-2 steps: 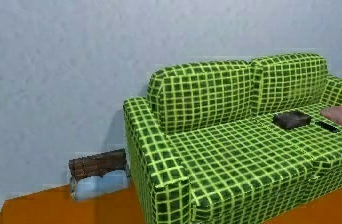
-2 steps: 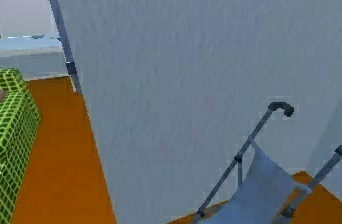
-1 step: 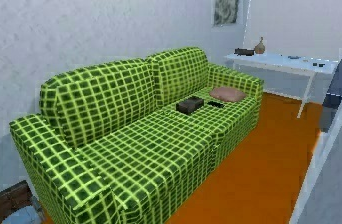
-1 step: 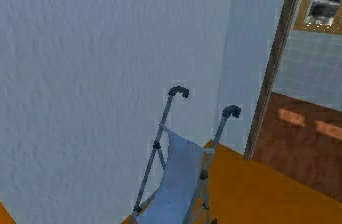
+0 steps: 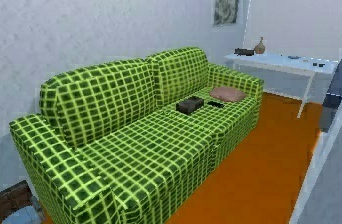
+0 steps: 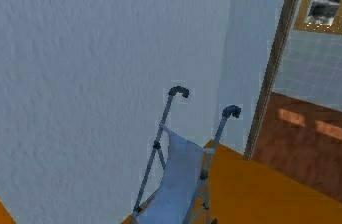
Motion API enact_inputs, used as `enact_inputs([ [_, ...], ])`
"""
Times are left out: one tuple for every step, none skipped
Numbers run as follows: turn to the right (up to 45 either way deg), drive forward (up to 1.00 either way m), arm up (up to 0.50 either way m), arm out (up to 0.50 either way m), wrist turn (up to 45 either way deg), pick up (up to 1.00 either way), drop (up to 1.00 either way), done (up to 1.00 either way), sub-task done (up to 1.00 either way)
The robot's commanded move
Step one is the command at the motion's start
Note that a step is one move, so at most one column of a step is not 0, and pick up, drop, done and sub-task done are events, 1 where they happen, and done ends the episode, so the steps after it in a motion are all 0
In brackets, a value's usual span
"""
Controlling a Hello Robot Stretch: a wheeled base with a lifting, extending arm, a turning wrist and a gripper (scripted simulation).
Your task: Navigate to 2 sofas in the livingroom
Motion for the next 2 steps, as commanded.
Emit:
enact_inputs([
  [-45.0,0.00,0.00,0.00,0.0,0.00,0.00,0.00,0.00],
  [-15.0,0.00,0.00,0.00,0.0,0.00,0.00,0.00,0.00],
])
